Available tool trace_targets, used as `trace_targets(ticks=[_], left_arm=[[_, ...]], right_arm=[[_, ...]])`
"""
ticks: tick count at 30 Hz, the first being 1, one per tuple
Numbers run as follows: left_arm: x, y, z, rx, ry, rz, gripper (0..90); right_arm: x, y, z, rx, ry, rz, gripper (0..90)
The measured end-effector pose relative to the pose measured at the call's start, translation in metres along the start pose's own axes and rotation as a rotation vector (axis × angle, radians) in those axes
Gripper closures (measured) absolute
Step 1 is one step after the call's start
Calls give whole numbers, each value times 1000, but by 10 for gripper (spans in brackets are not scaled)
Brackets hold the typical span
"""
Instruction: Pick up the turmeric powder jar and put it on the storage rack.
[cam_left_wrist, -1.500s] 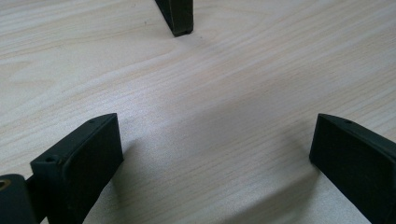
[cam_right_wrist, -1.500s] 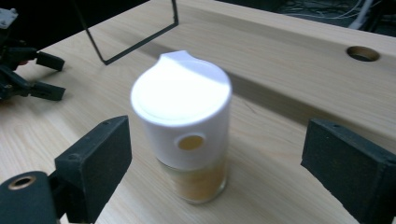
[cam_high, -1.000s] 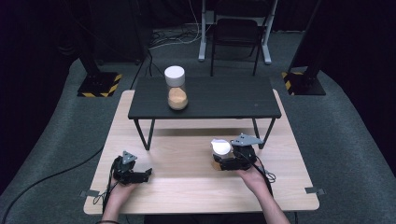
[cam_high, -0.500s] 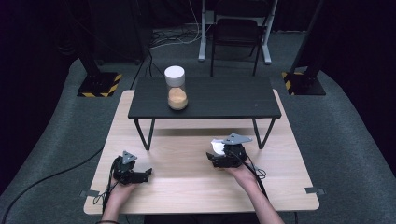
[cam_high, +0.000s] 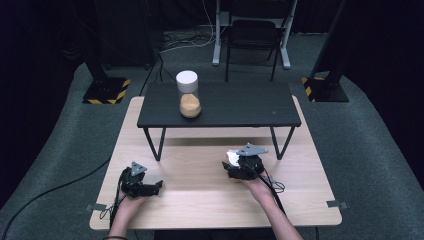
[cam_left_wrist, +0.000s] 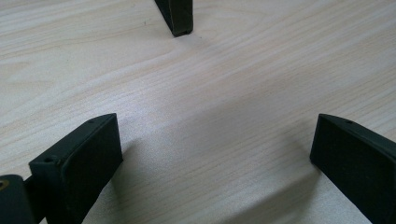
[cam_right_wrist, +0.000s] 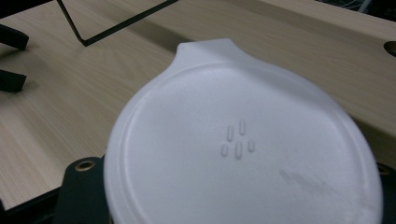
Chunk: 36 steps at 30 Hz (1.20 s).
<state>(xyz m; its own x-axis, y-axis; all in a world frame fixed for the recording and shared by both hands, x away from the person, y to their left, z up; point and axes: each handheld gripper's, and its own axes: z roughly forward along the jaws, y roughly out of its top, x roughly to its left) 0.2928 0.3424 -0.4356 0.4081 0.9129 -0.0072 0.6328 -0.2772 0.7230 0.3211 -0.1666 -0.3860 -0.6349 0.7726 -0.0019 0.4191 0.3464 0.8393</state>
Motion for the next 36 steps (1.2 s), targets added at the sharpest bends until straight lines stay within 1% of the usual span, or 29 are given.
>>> trace_targets(ticks=[3, 9, 17, 28, 36], left_arm=[[0, 0, 0, 0, 0, 0, 16], [0, 0, 0, 0, 0, -1, 16], [0, 0, 0, 0, 0, 0, 16], [0, 0, 0, 0, 0, 0, 16], [0, 0, 0, 0, 0, 0, 16]], right_arm=[[-3, 1, -7, -7, 6, 9, 297], [-9, 11, -23, 0, 9, 26, 297], [-12, 26, -44, -6, -5, 30, 296], [-21, 50, -72, -23, -14, 35, 297], [-26, 72, -94, -43, -41, 27, 297]])
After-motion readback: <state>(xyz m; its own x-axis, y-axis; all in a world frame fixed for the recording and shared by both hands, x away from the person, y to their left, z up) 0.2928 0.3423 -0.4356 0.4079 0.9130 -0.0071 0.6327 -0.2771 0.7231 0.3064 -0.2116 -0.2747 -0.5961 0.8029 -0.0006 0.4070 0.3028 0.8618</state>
